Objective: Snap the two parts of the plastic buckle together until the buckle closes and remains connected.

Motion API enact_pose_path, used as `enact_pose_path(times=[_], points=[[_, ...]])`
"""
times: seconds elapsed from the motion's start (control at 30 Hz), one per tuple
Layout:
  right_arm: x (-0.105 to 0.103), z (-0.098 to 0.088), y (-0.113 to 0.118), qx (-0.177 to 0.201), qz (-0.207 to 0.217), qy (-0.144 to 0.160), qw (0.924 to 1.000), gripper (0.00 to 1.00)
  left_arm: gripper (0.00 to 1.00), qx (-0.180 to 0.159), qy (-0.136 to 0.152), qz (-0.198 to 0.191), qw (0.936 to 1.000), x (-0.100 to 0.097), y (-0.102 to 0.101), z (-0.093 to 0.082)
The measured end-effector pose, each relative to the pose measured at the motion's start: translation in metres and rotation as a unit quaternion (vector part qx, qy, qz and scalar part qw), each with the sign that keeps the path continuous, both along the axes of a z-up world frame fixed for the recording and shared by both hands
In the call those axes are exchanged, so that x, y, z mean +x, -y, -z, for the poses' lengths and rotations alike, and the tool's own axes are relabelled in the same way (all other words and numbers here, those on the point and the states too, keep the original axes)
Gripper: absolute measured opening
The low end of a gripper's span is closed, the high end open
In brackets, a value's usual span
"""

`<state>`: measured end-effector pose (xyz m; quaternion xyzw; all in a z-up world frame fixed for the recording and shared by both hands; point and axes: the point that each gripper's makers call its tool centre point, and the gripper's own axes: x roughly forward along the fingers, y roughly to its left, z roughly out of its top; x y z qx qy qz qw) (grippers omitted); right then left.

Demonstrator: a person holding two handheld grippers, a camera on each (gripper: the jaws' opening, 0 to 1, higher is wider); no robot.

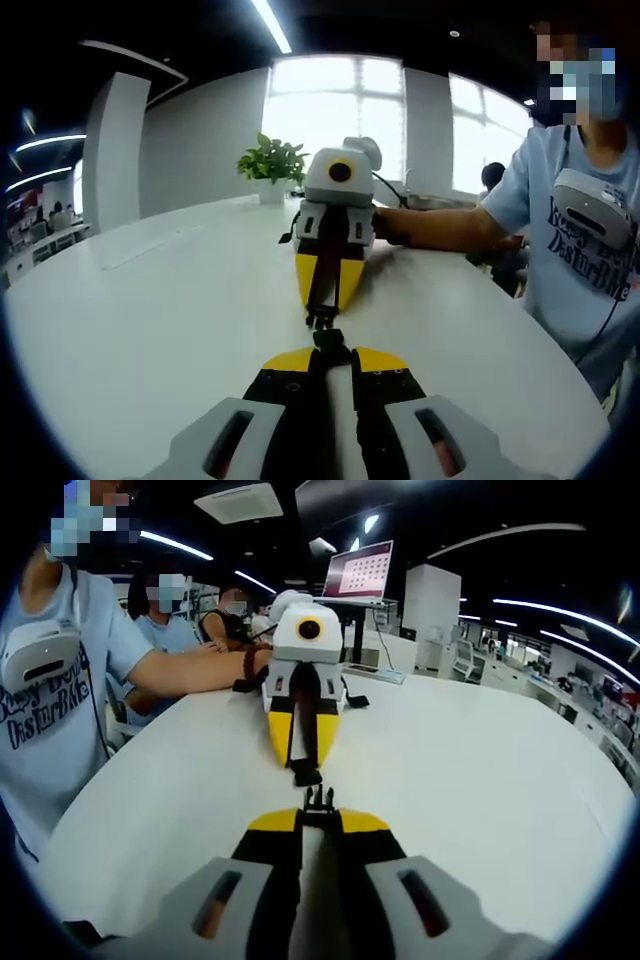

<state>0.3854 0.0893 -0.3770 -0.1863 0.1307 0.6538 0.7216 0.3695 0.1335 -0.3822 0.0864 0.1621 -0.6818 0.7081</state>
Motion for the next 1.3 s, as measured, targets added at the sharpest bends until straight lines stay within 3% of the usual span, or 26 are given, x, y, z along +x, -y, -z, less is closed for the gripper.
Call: enact_pose_path(times=[0.3,1.3], points=[[0.002,0.0,0.0,0.006,0.006,-0.007,0.9999,0.16,0.13,0.0,-0.002,0.0,1.0,0.0,0.0,0.0],[-0.009,-0.001,-0.006,0.011,-0.026,-0.004,0.9996,0.12,0.14,0.002,-0.008,-0.01,0.9999,0.002,-0.003,0.0]])
